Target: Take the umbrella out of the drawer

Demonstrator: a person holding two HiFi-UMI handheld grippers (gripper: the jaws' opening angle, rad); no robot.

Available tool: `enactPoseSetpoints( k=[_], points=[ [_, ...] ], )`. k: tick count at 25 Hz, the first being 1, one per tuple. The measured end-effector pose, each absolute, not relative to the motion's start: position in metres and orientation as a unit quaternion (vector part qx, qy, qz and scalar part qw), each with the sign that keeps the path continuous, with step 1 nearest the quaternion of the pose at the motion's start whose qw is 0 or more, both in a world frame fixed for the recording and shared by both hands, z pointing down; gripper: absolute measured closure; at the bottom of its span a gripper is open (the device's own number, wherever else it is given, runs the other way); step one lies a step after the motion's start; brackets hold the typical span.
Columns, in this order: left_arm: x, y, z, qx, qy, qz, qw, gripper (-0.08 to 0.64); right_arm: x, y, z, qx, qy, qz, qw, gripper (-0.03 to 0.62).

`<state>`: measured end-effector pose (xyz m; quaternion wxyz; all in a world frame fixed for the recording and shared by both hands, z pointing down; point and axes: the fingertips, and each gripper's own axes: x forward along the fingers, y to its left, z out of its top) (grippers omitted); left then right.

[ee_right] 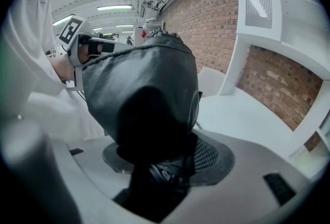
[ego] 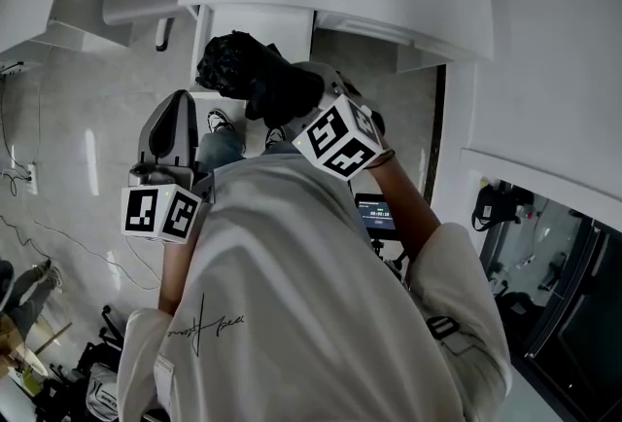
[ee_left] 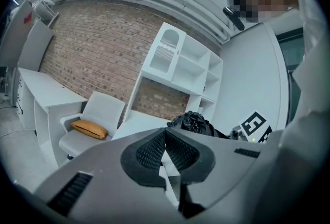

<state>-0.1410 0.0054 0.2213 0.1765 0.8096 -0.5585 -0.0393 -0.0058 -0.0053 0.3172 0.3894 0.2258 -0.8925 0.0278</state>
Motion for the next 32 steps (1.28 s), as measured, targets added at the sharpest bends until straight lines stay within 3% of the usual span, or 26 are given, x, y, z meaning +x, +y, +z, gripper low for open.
enactPoseSetpoints(
  k=[22,32],
  points=[
    [-0.157,0.027,0.212,0.807,-0.563,-0.058,0.167,0.545,0.011,0.008,0.271,0.292,-0.905,0.035,0.307,0.341],
    [-0.134,0.022,0.205,0.813,-0.556,-0.050,0.166,0.545,0.052,-0.001,0.254,0.340,-0.905,0.069,0.247,0.341]
  ],
)
